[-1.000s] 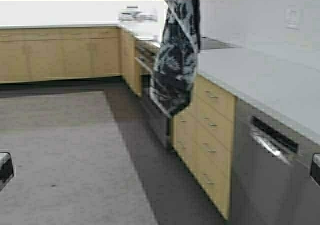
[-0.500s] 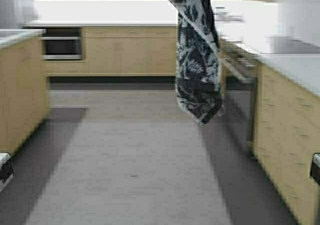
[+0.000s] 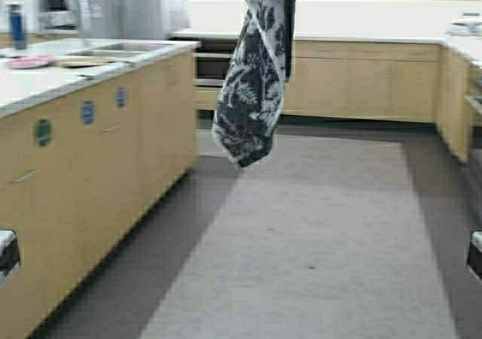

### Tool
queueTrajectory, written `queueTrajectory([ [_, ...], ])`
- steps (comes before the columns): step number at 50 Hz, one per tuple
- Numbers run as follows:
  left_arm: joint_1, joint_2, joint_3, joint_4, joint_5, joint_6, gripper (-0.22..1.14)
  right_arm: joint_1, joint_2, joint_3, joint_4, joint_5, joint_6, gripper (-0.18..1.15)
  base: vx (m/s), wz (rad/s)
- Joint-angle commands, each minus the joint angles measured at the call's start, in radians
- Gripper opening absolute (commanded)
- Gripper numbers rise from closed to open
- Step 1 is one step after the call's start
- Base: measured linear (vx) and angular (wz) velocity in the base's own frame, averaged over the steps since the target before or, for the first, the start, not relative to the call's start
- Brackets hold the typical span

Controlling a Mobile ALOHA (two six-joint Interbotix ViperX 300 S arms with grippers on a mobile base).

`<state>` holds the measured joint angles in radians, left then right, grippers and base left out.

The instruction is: Get the cloth and wipe up the spill under the wine glass

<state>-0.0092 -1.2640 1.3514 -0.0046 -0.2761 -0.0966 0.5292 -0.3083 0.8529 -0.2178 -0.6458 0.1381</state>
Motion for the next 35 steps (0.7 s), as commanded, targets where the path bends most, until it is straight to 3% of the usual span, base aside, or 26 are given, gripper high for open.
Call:
queueTrajectory([
  [1,0.002,0.02,-0.012,-0.002,-0.006,0.002,0.02,-0.002,-0.018,-0.012,0.005,-0.018,0.002,0.05,-0.01,0.4],
  [35,0.002,0.046,-0.017,0.0,-0.046,0.008,0.02,-0.002,0.015,-0.002,0.008,-0.017,-0.005,0.05,0.01,0.44],
])
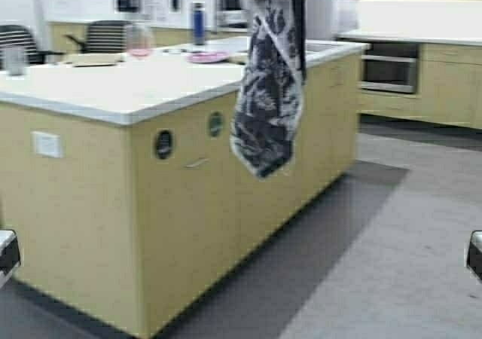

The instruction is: Get the cloth and wipe up the spill under the wine glass

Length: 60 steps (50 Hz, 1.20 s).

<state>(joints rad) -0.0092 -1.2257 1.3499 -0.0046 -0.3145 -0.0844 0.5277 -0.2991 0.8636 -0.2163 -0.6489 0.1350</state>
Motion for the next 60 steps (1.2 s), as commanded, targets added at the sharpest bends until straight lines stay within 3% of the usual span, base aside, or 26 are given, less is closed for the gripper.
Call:
queueTrajectory([
  [1,0.002,0.008,-0.015,-0.002,-0.008,-0.009,0.02,0.0,0.006,-0.012,0.006,-0.014,-0.002,0.05,0.03,0.41],
  [44,0.002,0.026,-0.015,0.003,-0.008,-0.023,0.02,-0.002,0.011,-0.017,0.015,-0.014,-0.002,0.05,0.06,0.32],
  [60,0.002,0.301,-0.084,0.052,-0.152,-0.014,0.02,0.0,0.011,-0.017,0.014,-0.015,-0.002,0.05,0.12,0.08],
])
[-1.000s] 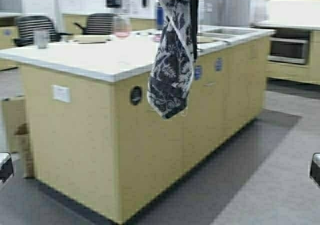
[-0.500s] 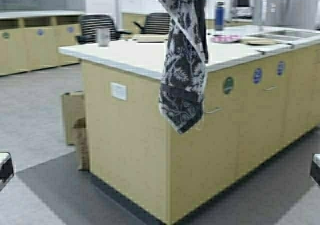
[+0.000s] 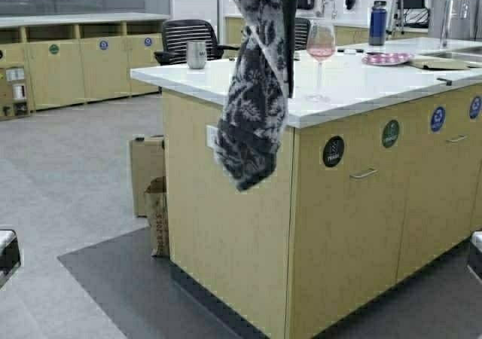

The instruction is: Get the cloth and wipe up the spill under the wine glass

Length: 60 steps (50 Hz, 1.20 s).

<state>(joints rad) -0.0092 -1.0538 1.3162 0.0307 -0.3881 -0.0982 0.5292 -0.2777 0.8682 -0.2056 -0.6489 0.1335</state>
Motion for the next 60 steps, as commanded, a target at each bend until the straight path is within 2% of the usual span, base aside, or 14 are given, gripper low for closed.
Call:
queueTrajectory([
  [1,0.002,0.152,-0.057,0.017,-0.091,-0.002,0.02,-0.002,-0.011,-0.021,0.003,-0.015,0.0,0.05,0.15,0.03],
  [9,0.002,0.319,-0.117,0.023,-0.186,-0.009,0.02,-0.002,-0.009,-0.02,0.005,-0.014,0.0,0.05,0.15,-0.02],
  [17,-0.003,0.391,-0.147,0.025,-0.253,-0.014,0.02,-0.002,-0.011,-0.023,0.003,-0.015,0.0,0.05,0.18,-0.19],
  [34,-0.094,0.482,-0.144,0.025,-0.267,0.002,0.02,-0.002,-0.011,-0.023,0.005,-0.02,0.002,0.05,0.23,-0.28],
  [48,-0.124,0.554,-0.152,0.017,-0.278,-0.003,0.02,-0.002,-0.011,-0.021,0.005,-0.023,0.005,0.05,0.22,-0.18],
  [60,-0.158,0.693,-0.225,0.006,-0.33,-0.002,0.02,-0.002,-0.009,-0.023,0.005,-0.023,0.003,0.05,0.2,-0.08],
])
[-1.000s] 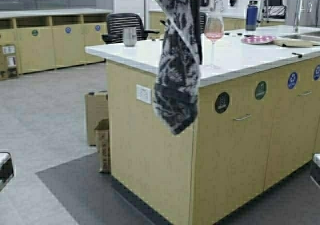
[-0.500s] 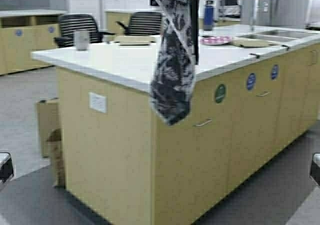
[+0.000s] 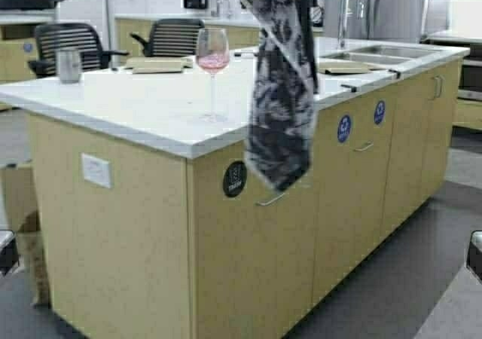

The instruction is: Get the cloth and wipe up the spill under the wine glass

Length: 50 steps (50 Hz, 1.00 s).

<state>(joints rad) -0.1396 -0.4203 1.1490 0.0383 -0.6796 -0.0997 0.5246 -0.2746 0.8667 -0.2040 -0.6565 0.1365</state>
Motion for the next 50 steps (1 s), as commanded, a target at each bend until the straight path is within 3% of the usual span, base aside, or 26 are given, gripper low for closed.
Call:
queueTrajectory([
  [1,-0.032,0.078,-0.064,-0.003,-0.043,-0.002,0.02,0.003,-0.012,-0.021,0.002,-0.017,0.0,0.05,0.19,-0.05],
  [17,-0.173,0.463,-0.198,-0.078,-0.267,0.066,0.02,0.003,0.046,-0.034,0.003,-0.035,-0.002,0.05,0.19,-0.02],
  [40,-0.181,0.726,-0.258,-0.123,-0.448,0.109,0.02,0.003,0.057,-0.081,0.003,-0.049,-0.002,0.05,0.18,-0.04],
  [50,-0.187,0.864,-0.33,-0.12,-0.515,0.112,0.04,0.003,0.057,-0.035,0.003,-0.055,-0.002,0.05,0.19,-0.04],
])
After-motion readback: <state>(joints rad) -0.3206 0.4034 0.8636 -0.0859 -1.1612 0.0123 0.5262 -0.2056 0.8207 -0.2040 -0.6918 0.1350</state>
